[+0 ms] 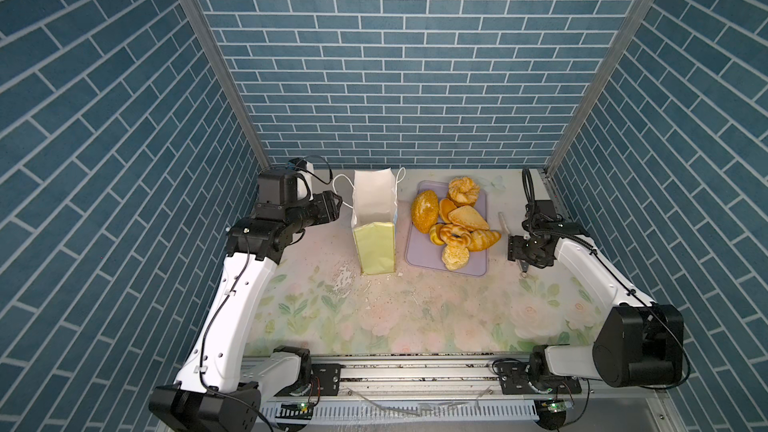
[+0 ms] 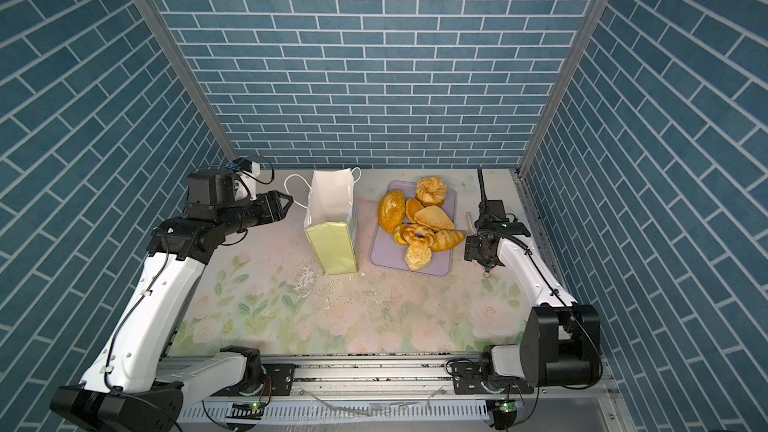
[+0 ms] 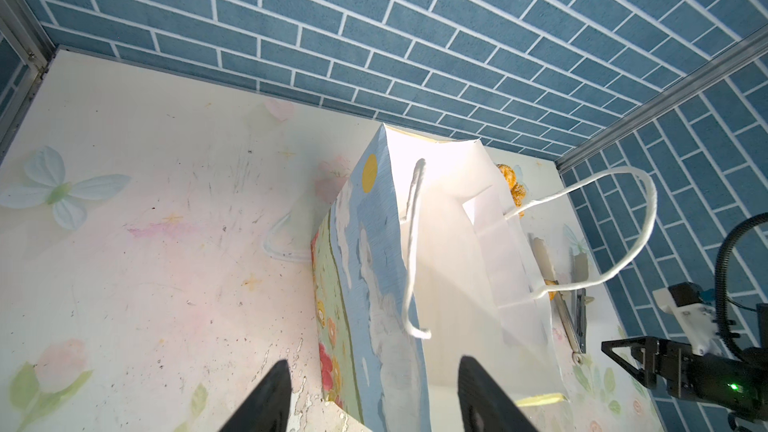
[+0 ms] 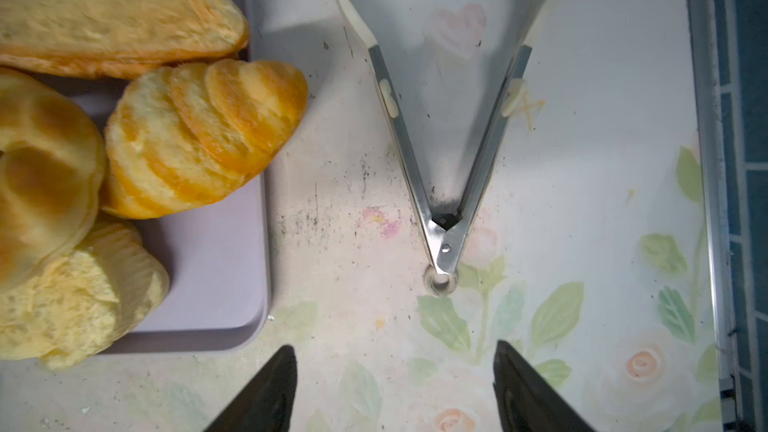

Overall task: Place the fake bread into the paper bag
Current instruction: 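Release the bag and move the right gripper to the metal tongs, then grasp the metal tongs at their hinge end with the right gripper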

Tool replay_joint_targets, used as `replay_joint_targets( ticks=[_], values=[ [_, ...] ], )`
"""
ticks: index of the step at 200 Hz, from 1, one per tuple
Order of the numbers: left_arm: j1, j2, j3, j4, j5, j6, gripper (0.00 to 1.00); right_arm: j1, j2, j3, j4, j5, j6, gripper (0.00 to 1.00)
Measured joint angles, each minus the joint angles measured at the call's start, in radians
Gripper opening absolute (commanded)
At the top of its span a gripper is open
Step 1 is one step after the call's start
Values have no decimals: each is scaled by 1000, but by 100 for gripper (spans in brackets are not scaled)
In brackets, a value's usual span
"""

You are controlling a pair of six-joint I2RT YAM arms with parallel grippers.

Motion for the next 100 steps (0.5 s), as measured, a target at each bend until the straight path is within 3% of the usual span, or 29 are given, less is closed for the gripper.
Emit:
replay_joint_targets(
  ticks=[100],
  values=[
    [0, -10, -16, -5, 15, -3, 66, -87, 109, -61, 68, -6, 7, 75]
  ],
)
